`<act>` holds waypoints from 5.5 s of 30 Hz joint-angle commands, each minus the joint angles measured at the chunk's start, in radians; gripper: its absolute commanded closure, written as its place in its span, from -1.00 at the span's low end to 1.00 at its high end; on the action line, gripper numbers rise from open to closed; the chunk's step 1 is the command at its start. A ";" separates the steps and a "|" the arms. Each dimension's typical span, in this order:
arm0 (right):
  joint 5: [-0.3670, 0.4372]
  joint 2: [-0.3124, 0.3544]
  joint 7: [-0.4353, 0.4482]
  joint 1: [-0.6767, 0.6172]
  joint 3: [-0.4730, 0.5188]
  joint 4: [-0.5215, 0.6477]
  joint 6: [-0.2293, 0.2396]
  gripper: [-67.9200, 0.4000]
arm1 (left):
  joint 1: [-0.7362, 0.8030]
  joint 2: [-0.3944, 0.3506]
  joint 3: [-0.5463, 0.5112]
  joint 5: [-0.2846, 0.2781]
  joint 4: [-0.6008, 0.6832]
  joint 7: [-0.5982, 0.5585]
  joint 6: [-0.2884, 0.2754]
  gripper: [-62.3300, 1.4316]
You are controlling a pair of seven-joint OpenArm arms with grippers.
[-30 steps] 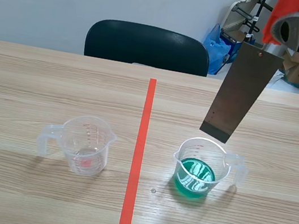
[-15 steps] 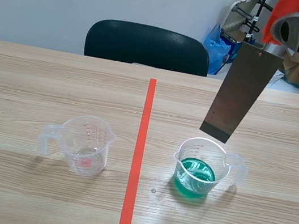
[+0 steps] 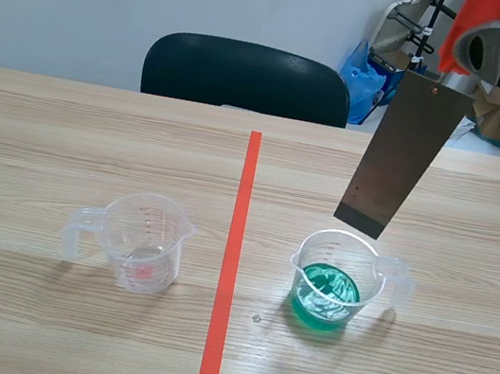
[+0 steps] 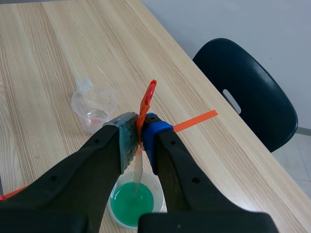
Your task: Do the redox reaction experiment
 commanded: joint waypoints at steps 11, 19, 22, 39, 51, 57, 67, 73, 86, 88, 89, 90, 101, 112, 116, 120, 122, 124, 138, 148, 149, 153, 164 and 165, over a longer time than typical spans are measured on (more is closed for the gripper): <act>0.015 0.016 0.015 0.012 0.013 0.008 0.007 0.96 | 0.002 0.000 0.005 -0.007 0.004 -0.013 0.000 -1.00; 0.015 0.016 0.015 0.012 0.013 0.008 0.007 0.96 | 0.002 0.000 0.005 -0.007 0.004 -0.013 0.000 -1.00; 0.015 0.016 0.015 0.012 0.013 0.008 0.007 0.96 | 0.002 0.000 0.005 -0.007 0.004 -0.013 0.000 -1.00; 0.015 0.016 0.015 0.012 0.013 0.008 0.007 0.96 | 0.002 -0.003 0.005 -0.007 0.004 -0.002 0.000 -1.00; 0.015 0.016 0.015 0.012 0.013 0.008 0.007 0.96 | 0.002 -0.003 0.005 -0.007 0.004 -0.002 0.000 -1.00; 0.015 0.016 0.015 0.012 0.013 0.008 0.007 0.96 | 0.002 -0.009 0.005 -0.007 0.004 -0.002 -0.002 -1.00; 0.015 0.016 0.015 0.012 0.013 0.008 0.007 0.96 | -0.085 -0.113 0.006 -0.007 0.003 0.131 -0.151 -0.96; 0.015 0.016 0.015 0.012 0.013 0.008 0.007 0.96 | -0.217 -0.200 0.023 -0.007 0.003 0.166 -0.250 0.70; 0.015 0.016 0.015 0.012 0.013 0.008 0.007 0.96 | -0.718 -0.327 0.405 -0.008 0.003 0.410 -0.311 0.90; 0.015 0.016 0.015 0.012 0.013 0.008 0.007 0.96 | -0.795 -0.327 0.484 -0.008 0.003 0.441 -0.311 0.90; 0.015 0.016 0.015 0.012 0.013 0.008 0.007 0.96 | -0.834 -0.327 0.528 -0.008 0.003 0.452 -0.311 0.90; 0.015 0.016 0.015 0.012 0.013 0.008 0.007 0.96 | -0.871 -0.326 0.570 -0.012 0.003 0.468 -0.311 0.90; 0.015 0.016 0.015 0.012 0.013 0.008 0.007 0.96 | -1.239 -0.215 0.951 -0.166 -0.057 0.763 -0.311 0.90; 0.015 0.016 0.015 0.012 0.013 0.008 0.007 0.96 | -1.414 -0.045 1.124 -0.166 -0.174 0.844 -0.311 0.90; 0.015 0.016 0.015 0.012 0.013 0.008 0.007 0.96 | -1.452 0.011 1.165 -0.166 -0.221 0.845 -0.311 0.90; 0.015 0.016 0.015 0.012 0.013 0.008 0.007 0.96 | -1.486 0.059 1.197 -0.166 -0.255 0.852 -0.311 0.90; 0.015 0.016 0.016 0.012 0.013 0.008 0.007 0.96 | -1.501 0.082 1.207 -0.166 -0.265 0.881 -0.311 0.90; 0.015 0.016 0.016 0.012 0.013 0.008 0.007 0.96 | -1.514 0.104 1.215 -0.166 -0.273 0.904 -0.311 0.90; 0.015 0.016 0.016 0.012 0.013 0.008 0.007 0.96 | -1.531 0.156 1.220 -0.165 -0.278 0.935 -0.311 0.90; 0.015 0.016 0.016 0.012 0.013 0.008 0.007 0.96 | -1.532 0.156 1.220 -0.165 -0.278 0.941 -0.311 0.90; 0.015 0.016 0.016 0.012 0.013 0.008 0.007 0.96 | -1.532 0.156 1.220 -0.165 -0.278 0.941 -0.311 0.90; 0.015 0.016 0.016 0.012 0.013 0.008 0.007 0.96 | -1.532 0.156 1.220 -0.166 -0.278 0.940 -0.311 0.90; 0.015 0.016 0.016 0.012 0.013 0.008 0.007 0.96 | -1.532 0.156 1.220 -0.166 -0.278 0.941 -0.311 0.90; 0.015 0.016 0.016 0.012 0.013 0.008 0.007 0.96 | -1.532 0.156 1.220 -0.165 -0.278 0.941 -0.311 0.90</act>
